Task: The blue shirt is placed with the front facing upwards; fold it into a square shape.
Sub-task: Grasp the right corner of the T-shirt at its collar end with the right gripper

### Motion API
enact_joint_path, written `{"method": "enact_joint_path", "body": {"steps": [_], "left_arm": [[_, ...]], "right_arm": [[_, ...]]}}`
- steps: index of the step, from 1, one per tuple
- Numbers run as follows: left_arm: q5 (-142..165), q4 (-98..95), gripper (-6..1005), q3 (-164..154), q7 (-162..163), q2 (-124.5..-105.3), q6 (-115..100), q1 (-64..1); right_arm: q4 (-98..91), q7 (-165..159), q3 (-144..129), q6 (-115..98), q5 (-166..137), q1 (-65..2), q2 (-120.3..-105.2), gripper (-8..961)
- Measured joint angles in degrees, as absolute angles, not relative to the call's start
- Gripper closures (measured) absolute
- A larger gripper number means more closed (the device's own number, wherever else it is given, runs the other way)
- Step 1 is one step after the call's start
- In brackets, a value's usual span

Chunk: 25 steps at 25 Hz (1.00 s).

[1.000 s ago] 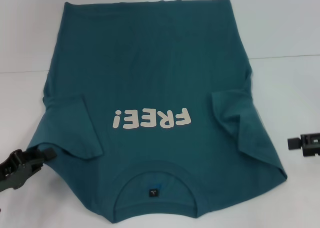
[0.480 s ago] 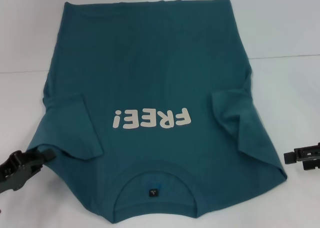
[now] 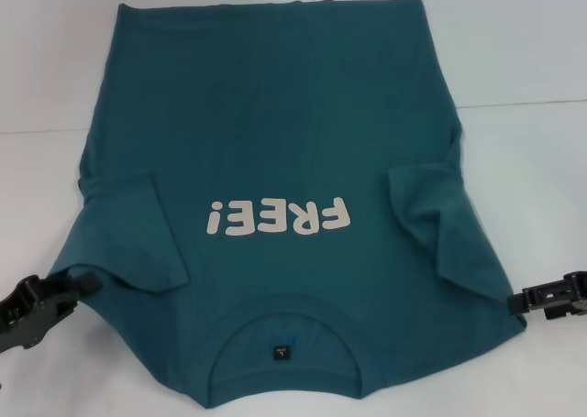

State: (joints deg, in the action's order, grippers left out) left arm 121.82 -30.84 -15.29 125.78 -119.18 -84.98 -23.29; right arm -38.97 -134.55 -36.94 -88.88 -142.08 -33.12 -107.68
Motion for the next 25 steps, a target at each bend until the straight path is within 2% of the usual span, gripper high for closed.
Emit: {"method": "enact_joint_path", "body": {"steps": [17, 25], "left_arm": [[121.8, -30.7, 955, -15.3, 125.8, -119.21, -84.9, -22.9], [121.8, -30.0, 956, -15.3, 125.8, -119.26, -84.3, -22.9]], "right_arm": [[-38.5, -136.6, -40.4, -85.8, -142.3, -34.6, -108.89, 38], [-35.6, -136.7, -40.8, -84.3, -145.9, -37.3, -109.54, 37]]}}
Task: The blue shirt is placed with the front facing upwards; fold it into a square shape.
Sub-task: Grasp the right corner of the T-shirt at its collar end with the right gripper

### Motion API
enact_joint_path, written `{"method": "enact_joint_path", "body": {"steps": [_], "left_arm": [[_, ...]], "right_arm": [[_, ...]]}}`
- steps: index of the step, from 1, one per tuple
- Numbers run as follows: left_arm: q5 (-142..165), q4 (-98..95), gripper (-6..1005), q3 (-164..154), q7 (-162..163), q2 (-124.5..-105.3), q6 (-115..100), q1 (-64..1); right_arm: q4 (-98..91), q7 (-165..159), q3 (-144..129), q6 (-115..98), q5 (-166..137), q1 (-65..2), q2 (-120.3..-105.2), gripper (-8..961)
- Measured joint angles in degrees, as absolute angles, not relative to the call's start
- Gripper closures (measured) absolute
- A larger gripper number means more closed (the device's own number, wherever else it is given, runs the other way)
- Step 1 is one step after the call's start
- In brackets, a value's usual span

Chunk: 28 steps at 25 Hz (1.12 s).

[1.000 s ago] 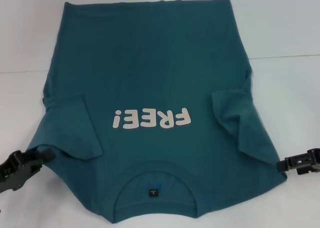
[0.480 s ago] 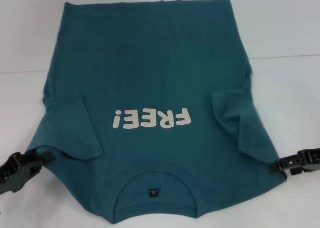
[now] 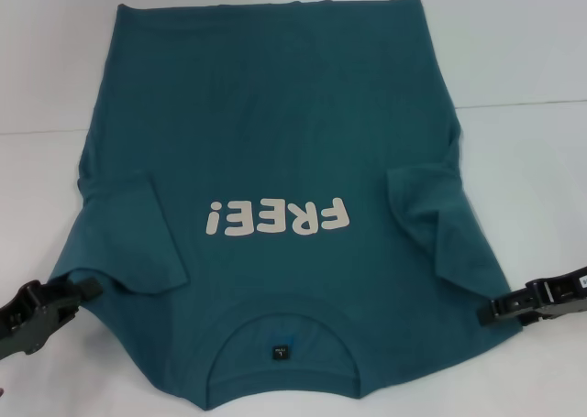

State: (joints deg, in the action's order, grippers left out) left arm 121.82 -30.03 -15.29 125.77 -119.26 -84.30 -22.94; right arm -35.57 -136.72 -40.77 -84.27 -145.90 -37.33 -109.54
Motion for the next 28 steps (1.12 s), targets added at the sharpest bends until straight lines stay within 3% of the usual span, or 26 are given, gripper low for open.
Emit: {"method": "enact_joint_path", "body": {"steps": [14, 28], "left_arm": [[121.8, -30.1, 955, -15.3, 125.8, -119.27, -84.2, -22.9], [120.9, -30.0, 956, -15.3, 125.8, -119.27, -84.8, -22.9]], "right_arm": [[-34.9, -135.3, -40.4, -83.8, -142.2, -39.5, -111.64, 38], [-35.7, -136.5, -40.5, -84.5, -141.4, -39.4, -111.93, 170]]}}
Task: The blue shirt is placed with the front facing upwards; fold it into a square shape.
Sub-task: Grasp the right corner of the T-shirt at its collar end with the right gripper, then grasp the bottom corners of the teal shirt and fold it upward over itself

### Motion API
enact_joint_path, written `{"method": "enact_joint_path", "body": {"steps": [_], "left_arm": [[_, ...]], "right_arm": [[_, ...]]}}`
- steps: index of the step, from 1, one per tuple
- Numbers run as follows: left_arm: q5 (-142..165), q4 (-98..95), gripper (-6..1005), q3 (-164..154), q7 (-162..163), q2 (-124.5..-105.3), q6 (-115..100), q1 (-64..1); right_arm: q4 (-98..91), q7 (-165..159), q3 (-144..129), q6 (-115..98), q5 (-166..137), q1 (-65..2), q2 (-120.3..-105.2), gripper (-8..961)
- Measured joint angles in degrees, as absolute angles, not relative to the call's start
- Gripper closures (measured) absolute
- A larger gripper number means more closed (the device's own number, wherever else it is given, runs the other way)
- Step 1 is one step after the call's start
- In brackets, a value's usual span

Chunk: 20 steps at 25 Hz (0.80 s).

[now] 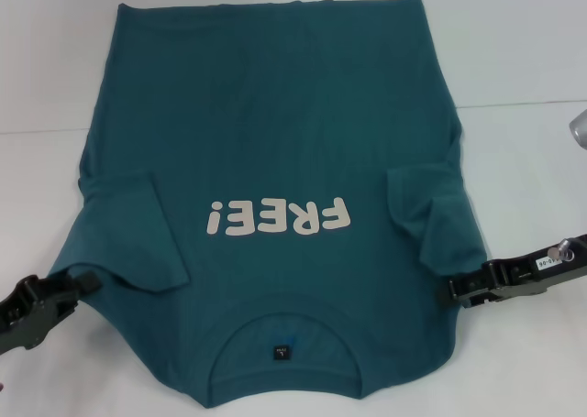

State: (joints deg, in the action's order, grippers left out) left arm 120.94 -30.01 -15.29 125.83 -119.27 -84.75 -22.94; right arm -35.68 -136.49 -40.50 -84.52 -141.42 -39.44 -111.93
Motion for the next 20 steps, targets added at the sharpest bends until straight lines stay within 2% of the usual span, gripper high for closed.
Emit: {"method": "enact_joint_path", "body": {"steps": [2, 8, 16, 20], "left_arm": [[120.6, -30.0, 955, -15.3, 125.8, -119.27, -84.9, -22.9], [120.6, -29.7, 956, -15.3, 125.9, -119.27, -84.8, -22.9], [121.3, -29.6, 955, -15.8, 126.1, -119.2, -84.7, -23.0], [123.5, -30.0, 955, -16.2, 126.5, -119.06, -85.2, -23.0]], "right_arm": [[-35.7, -136.7, -40.5, -84.8, -141.5, -39.4, -111.7, 189], [-35.7, -137.2, -40.5, -84.9, -141.5, -39.1, -111.13, 437], [-35.8, -137.6, -40.6, -86.2, -141.6, -38.5, -110.1, 652], [-36.5, -137.6, -40.3, -88.3, -141.6, -37.8, -109.41, 803]]}}
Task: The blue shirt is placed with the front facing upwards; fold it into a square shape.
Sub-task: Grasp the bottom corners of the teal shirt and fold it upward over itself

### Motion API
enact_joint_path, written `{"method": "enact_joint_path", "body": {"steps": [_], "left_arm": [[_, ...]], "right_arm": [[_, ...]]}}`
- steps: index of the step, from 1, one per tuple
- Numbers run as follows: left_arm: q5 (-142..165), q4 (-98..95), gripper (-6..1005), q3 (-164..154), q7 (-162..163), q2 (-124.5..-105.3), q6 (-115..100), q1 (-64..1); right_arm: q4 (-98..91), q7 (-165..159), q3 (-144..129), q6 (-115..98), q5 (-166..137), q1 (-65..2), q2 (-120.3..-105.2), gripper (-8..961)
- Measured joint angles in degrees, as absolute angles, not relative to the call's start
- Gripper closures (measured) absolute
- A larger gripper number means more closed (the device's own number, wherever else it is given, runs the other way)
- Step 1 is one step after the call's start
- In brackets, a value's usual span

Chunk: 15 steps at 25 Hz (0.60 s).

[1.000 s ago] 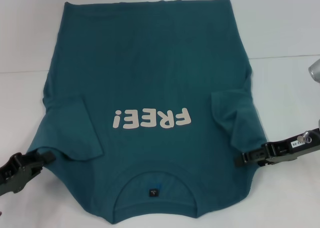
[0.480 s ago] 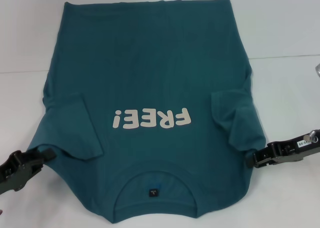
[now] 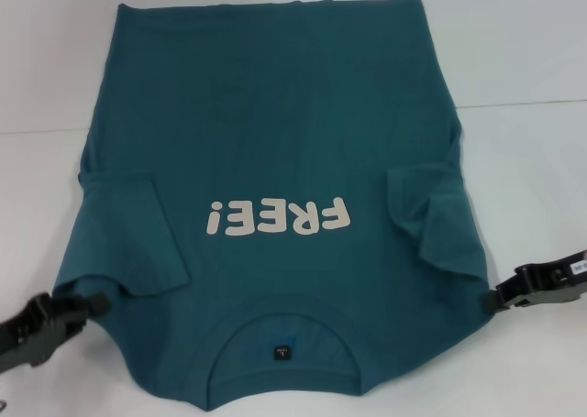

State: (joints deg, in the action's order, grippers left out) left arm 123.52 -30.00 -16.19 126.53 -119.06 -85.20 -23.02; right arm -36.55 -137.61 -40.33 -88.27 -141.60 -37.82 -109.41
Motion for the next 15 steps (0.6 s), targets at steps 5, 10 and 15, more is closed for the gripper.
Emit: {"method": "enact_joint_path", "body": {"steps": [5, 10, 15], "left_arm": [[129.6, -32.2, 955, -16.4, 126.7, -118.83, -88.0, -23.4], [133.2, -35.7, 955, -16.6, 128.1, -118.6, -92.2, -23.0], [136.1, -38.2, 955, -16.6, 128.6, -118.56, -97.3, -21.7]], "right_arm": [[-40.3, -138.3, -40.4, -91.8, -141.6, -36.2, -109.14, 887], [-42.9, -138.3, -40.4, -95.6, -142.7, -35.4, -109.04, 889], [-44.2, -137.8, -40.5, -99.7, -145.2, -35.0, -109.13, 883]]}}
